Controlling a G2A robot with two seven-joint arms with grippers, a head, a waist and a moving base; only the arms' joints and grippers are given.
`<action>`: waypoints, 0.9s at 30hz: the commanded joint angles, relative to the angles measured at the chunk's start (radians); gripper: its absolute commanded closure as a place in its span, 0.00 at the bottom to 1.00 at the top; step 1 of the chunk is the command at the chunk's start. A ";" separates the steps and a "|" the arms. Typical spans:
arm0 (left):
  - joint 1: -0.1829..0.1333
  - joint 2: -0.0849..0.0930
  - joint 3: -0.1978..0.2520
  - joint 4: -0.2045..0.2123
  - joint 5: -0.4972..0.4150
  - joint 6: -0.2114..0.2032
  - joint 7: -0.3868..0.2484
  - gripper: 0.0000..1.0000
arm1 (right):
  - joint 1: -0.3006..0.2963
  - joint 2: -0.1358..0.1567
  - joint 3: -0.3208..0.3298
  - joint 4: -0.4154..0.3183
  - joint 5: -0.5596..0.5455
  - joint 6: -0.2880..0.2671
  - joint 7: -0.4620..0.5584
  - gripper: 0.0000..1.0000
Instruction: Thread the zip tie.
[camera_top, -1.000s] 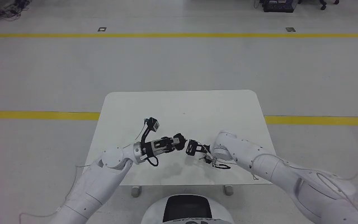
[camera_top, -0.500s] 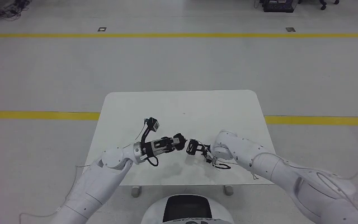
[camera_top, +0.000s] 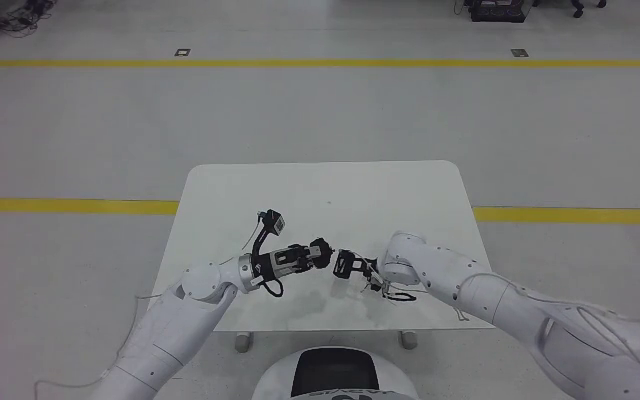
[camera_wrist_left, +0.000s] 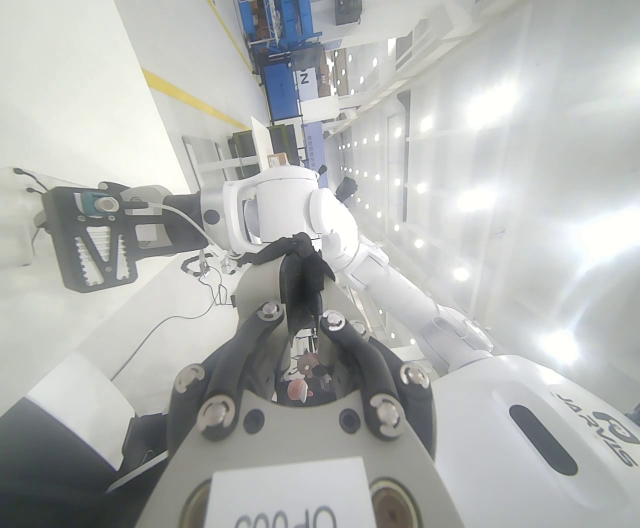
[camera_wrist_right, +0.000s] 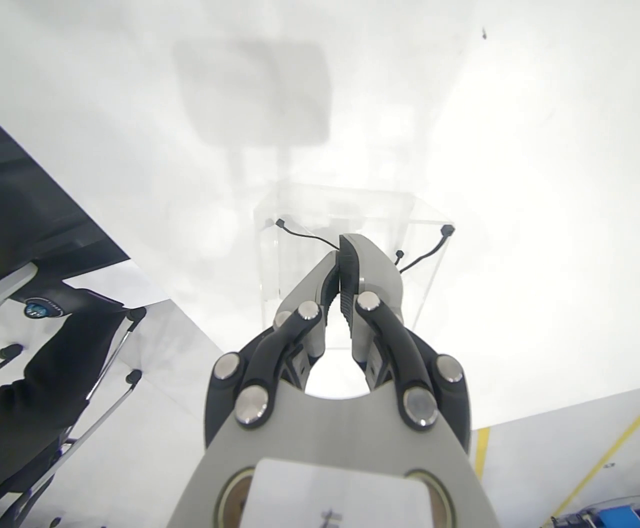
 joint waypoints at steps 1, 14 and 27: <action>0.000 0.000 0.000 0.000 0.000 0.000 0.000 1.00 | -0.003 0.009 0.000 -0.009 -0.008 0.000 -0.007 1.00; 0.000 0.000 0.000 0.000 0.000 0.000 0.000 1.00 | -0.018 0.004 0.000 0.021 -0.034 0.000 -0.061 0.81; 0.000 0.000 0.000 0.000 0.000 0.000 0.000 1.00 | -0.020 -0.002 0.000 0.034 -0.029 0.000 -0.076 0.81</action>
